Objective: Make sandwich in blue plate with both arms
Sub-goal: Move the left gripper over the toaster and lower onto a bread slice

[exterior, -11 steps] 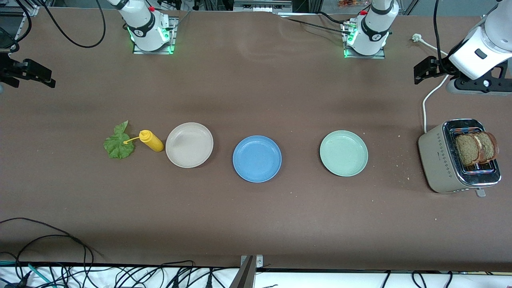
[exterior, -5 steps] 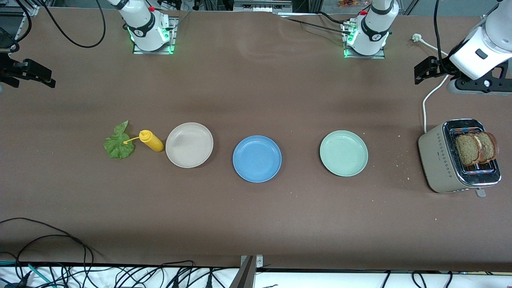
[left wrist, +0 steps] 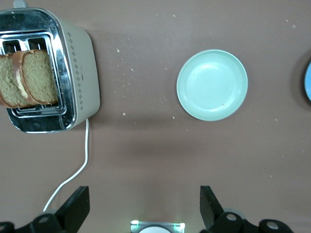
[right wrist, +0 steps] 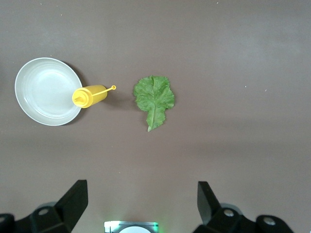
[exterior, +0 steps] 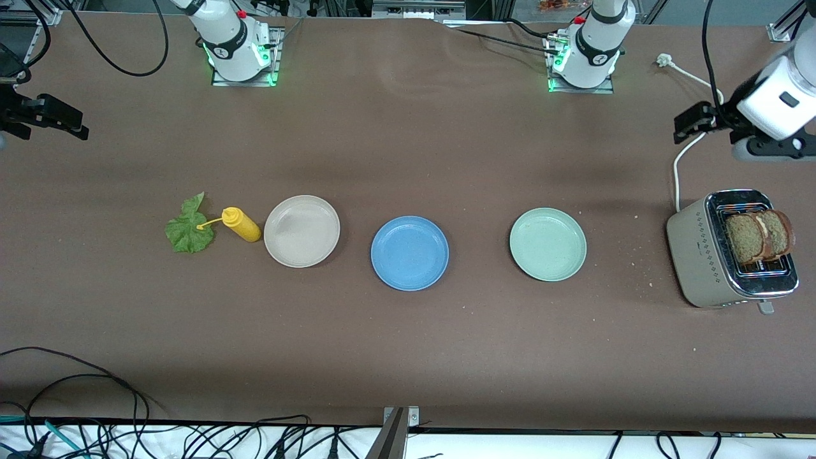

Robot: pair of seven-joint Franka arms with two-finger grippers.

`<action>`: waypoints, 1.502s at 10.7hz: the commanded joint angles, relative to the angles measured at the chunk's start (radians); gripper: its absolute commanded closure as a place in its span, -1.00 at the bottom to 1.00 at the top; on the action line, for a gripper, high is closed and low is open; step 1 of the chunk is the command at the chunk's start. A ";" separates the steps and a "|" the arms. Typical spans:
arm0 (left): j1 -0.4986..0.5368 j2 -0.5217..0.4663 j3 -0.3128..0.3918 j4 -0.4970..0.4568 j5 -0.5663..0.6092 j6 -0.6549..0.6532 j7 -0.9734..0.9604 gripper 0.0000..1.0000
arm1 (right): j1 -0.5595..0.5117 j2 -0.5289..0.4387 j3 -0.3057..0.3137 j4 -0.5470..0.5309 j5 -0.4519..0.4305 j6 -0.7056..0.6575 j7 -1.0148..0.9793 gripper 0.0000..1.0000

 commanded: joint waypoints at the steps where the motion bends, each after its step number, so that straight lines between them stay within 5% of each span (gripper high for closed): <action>1: 0.072 0.091 -0.003 0.048 -0.012 0.025 0.029 -1.00 | 0.000 -0.008 0.004 0.008 0.010 -0.018 0.012 -1.00; 9: 0.106 0.259 0.018 0.104 0.094 0.041 0.110 -1.00 | 0.000 -0.009 0.004 0.008 0.010 -0.020 0.012 -1.00; 16: 0.232 0.366 0.017 0.099 0.128 0.198 0.274 -0.99 | 0.000 -0.008 0.002 0.008 0.010 -0.020 0.012 -1.00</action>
